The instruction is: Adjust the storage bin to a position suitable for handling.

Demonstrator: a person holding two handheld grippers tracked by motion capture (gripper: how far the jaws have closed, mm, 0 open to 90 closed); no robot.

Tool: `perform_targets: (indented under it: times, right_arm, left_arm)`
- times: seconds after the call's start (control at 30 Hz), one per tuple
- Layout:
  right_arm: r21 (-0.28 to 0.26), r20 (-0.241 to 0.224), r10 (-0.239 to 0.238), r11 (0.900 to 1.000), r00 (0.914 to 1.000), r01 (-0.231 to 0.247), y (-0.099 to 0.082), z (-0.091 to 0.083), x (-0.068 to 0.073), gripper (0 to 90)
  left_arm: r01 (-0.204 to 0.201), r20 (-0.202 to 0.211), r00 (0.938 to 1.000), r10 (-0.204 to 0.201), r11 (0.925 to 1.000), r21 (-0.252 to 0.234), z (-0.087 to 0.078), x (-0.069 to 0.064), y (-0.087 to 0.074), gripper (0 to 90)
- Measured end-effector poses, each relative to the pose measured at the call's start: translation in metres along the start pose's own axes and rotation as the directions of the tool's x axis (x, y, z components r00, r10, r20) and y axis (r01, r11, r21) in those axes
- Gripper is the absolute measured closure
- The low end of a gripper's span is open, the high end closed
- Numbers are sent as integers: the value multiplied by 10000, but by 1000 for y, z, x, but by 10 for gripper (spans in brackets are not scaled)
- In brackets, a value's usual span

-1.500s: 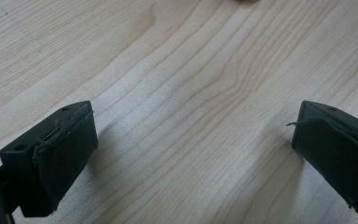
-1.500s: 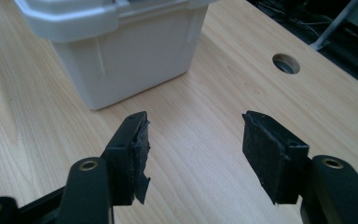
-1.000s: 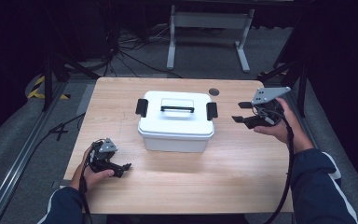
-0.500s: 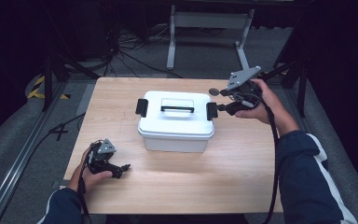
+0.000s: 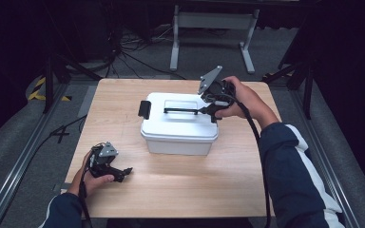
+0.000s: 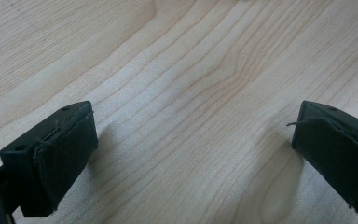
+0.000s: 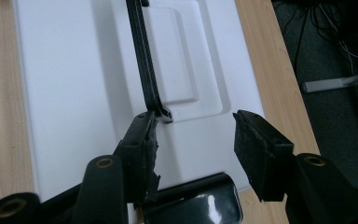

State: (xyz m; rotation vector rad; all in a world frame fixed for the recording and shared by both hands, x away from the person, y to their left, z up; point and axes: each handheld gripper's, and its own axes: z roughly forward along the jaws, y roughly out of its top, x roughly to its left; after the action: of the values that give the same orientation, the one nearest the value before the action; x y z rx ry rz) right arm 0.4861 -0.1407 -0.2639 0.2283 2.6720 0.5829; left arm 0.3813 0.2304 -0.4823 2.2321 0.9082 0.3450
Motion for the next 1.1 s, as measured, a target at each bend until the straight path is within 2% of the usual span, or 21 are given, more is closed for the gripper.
perform_targets:
  times: [0.07, 0.2, 0.27, 0.3, 0.5, 0.63, 0.93, 1.1]
  right_arm:
    - [-119, -123, -77, 9999, 9999, 76, 4, 1, -1, 495]
    - [-6, -132, -79, 10000, 9999, 79, 8, 0, -2, 501]
    - [53, -314, -350, 9994, 9989, 352, 13, 0, 0, 502]
    - [80, -418, -341, 9994, 9985, 345, 14, 0, 2, 505]
    - [636, -602, -743, 9949, 9954, 781, 22, 9, 6, 528]
    - [906, -735, -833, 9918, 9938, 899, 28, 15, 8, 586]
    - [1691, -1264, -1231, 9751, 9843, 1436, 35, 32, 8, 776]
    - [1690, -1204, -1346, 9735, 9836, 1540, 37, 32, 7, 828]
  left_arm:
    - [37, 8, 10000, -37, 10000, -11, 0, 0, 0, 6]
    - [55, 13, 10000, -55, 10000, -9, 0, 0, 0, 6]
    - [56, 11, 10000, -56, 10000, -11, 0, 0, 0, 6]
    - [53, 14, 10000, -53, 10000, -11, 0, 0, 0, 6]
    - [55, 14, 10000, -55, 10000, -9, 0, 0, 0, 6]
    - [59, 13, 10000, -59, 10000, -34, 0, -1, 0, 6]
    - [37, 27, 10000, -37, 10000, -7, 0, 0, 0, 5]
    - [37, 23, 10000, -37, 10000, -11, 0, 0, 0, 5]
